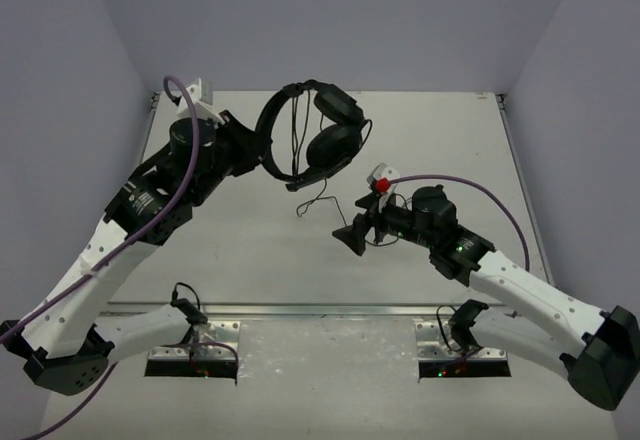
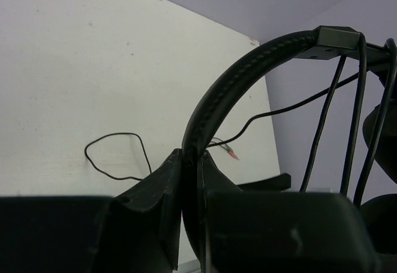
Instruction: Wrap the headphones
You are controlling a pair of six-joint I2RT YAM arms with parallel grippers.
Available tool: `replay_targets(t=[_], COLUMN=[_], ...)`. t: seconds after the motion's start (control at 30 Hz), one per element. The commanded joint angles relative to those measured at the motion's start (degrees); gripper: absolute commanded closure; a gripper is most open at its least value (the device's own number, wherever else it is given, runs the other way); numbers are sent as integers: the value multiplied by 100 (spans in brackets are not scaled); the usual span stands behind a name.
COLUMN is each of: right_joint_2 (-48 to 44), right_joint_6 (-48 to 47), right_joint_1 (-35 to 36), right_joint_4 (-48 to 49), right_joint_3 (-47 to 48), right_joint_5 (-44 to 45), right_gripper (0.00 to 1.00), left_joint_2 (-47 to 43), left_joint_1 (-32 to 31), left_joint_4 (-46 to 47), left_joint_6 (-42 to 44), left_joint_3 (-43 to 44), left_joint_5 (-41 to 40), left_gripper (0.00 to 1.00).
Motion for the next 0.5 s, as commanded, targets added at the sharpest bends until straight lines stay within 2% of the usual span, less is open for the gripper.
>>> replay_targets(t=[0.0,0.13,0.27,0.4,0.47], right_joint_2=[274,476,827,1319,1610], right_joint_6=[31,75,303,462,462], right_joint_1=[-8,-34,-70,-70,-70], right_joint_4=[937,1666,1940,2168,2256], right_joint_3=[409,322,611,1015,1156], right_joint_5=[299,652,108,54,-102], right_gripper=[1,1,4,5,10], left_joint_2=[-310,-451,-635,-618,-653], left_joint_1=[-49,-57,-57,-57,-49], left_joint_4=[215,73,91,47,30], left_joint_6=[86,157,183,262,297], left_joint_3=[228,114,17,131,140], left_joint_5=[586,710,876,1070,1097], left_gripper=[100,100,100,100,100])
